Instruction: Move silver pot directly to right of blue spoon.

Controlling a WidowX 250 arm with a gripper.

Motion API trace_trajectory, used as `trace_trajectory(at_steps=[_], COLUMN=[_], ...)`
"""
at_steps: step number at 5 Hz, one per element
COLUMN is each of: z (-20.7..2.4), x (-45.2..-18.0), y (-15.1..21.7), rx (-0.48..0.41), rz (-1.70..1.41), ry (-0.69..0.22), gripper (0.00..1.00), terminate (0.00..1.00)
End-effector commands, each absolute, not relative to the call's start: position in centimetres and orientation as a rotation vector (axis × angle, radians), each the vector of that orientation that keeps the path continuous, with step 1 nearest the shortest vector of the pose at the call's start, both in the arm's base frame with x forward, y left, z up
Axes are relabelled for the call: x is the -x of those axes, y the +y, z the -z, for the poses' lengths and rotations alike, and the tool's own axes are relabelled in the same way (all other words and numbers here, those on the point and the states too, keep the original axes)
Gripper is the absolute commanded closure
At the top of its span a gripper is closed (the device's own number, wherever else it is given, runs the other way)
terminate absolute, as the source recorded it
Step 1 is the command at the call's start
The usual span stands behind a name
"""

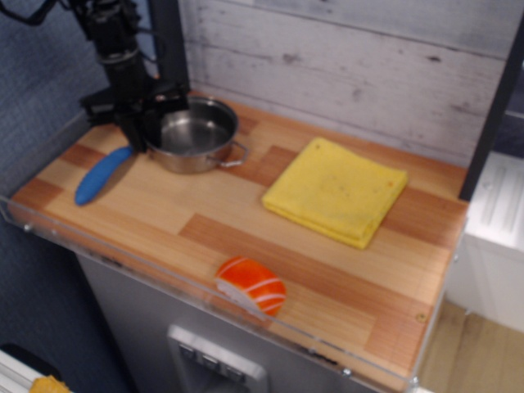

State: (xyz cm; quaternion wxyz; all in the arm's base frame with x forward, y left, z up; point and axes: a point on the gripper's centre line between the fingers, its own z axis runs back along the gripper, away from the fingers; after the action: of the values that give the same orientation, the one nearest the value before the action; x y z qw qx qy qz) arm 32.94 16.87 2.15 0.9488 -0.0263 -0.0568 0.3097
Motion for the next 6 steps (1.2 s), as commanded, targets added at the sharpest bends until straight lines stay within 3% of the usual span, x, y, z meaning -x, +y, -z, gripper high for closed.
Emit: trace_trajectory(at_steps=[1, 4, 6], z=[-5.8, -11.5, -12.6], x=[-33.5, -33.3, -29.9], y=[17.7, 13.8, 10.8], rx=[0.008, -0.159, -0.155], rz=[-0.599, -0.351, -0.140], ry=[-0.190, -0.182, -0.146], gripper=[0.00, 0.00, 0.00], terminate=[0.00, 0.00, 0.00])
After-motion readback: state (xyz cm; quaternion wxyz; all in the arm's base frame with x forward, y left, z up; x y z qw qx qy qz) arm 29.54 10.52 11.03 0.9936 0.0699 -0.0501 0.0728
